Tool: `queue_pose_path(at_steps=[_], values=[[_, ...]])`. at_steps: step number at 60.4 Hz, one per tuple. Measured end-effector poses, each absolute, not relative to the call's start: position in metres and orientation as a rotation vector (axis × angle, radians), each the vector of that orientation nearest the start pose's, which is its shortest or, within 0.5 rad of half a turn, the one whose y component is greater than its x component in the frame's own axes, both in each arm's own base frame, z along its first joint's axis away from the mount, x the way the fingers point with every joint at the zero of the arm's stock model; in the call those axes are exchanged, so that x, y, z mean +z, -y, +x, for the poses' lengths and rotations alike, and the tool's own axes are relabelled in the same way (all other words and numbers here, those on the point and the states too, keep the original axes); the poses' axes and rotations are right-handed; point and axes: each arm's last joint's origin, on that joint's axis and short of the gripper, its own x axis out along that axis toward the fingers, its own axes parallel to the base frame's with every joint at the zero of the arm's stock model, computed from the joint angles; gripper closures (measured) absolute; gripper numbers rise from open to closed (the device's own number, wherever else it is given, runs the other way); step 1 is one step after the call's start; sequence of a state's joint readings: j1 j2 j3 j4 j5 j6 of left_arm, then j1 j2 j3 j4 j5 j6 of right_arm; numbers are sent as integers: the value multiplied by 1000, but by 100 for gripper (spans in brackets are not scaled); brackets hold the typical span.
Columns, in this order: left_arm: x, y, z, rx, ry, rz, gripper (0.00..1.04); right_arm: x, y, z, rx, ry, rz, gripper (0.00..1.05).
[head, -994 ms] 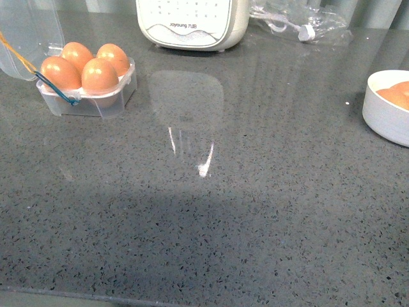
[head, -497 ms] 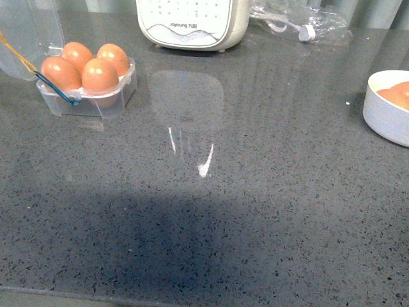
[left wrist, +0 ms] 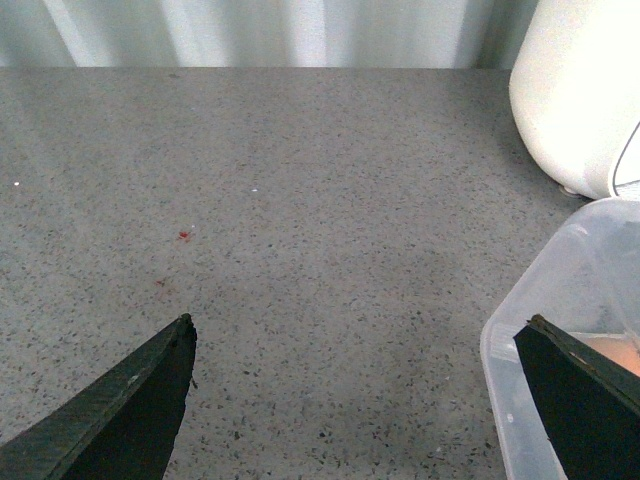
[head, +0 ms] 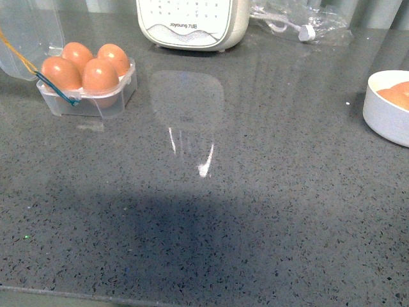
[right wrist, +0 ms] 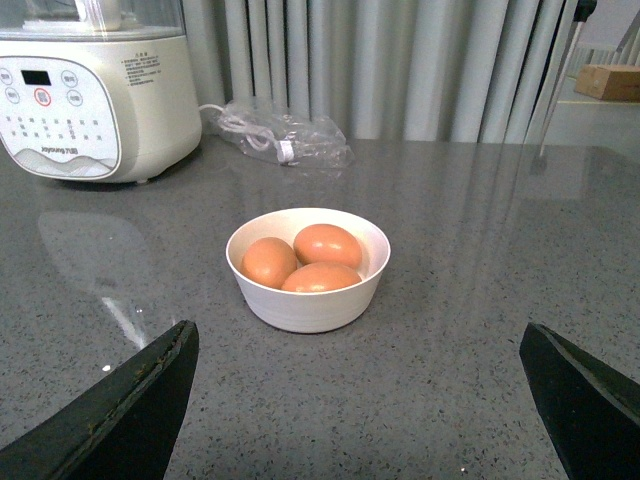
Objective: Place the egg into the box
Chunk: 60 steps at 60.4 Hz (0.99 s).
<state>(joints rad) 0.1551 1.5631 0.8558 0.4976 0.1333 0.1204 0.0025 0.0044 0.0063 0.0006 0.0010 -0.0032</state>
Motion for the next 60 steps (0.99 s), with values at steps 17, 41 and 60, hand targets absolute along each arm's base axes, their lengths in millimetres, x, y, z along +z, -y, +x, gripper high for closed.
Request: queue_pose_path(at_steps=[17,41,60], values=[[236,-25,327,-52,-200,36,7,165,0,98,2,2,-3,7],[238,58,279,-313,-181,27,7,165,0,98,2,2,-3,7],[262,56,257,-247,-95,56,7,165,0,98,2,2,-3,7]])
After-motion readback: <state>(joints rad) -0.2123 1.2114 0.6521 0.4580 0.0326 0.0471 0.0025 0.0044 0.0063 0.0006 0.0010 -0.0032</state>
